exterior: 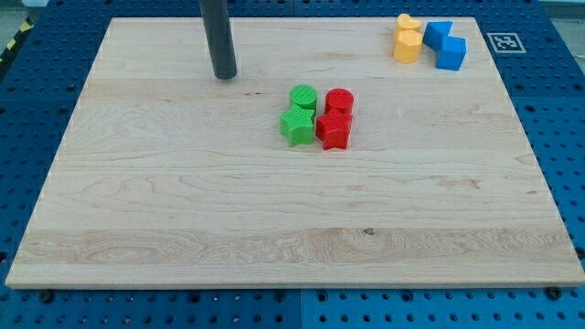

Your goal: Move arm towards green circle

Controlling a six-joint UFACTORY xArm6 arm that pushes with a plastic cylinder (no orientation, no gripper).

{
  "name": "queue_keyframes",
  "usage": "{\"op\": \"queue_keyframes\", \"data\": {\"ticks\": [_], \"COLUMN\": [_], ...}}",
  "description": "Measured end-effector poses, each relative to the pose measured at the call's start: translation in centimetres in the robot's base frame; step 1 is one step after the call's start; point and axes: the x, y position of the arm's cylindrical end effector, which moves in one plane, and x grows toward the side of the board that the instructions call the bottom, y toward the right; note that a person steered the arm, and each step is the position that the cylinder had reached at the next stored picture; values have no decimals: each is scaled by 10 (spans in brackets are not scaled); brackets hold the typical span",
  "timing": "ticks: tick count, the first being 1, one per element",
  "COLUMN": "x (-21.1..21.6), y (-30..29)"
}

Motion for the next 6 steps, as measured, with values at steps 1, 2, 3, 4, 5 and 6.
{"op": "queue_keyframes", "data": {"ticks": [1, 2, 3, 4, 5, 6], "x": [3, 7, 7, 17, 20, 34], "y": [-9, -28, -32, -53, -55, -36]}}
